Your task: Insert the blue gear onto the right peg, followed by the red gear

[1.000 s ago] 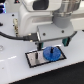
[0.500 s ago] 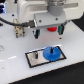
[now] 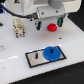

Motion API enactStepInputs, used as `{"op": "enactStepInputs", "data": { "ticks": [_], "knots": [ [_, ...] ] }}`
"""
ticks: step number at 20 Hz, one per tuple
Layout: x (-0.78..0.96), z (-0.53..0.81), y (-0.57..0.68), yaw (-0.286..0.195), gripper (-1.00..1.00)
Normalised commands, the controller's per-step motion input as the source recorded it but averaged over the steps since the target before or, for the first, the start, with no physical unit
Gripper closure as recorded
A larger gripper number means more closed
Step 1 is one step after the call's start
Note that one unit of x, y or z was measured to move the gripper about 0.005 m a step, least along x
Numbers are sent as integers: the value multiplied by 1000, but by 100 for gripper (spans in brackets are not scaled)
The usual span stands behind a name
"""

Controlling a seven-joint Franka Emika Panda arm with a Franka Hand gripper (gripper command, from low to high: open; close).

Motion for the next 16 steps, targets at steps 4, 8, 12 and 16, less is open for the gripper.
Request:
{"op": "enactStepInputs", "data": {
  "ticks": [4, 8, 12, 16],
  "knots": [
    [-150, -61, 470, 0, -100],
    [-79, -160, 386, 0, -100],
    [-233, -306, 47, 0, -100],
    [-315, -323, 0, 0, -100]
  ]
}}
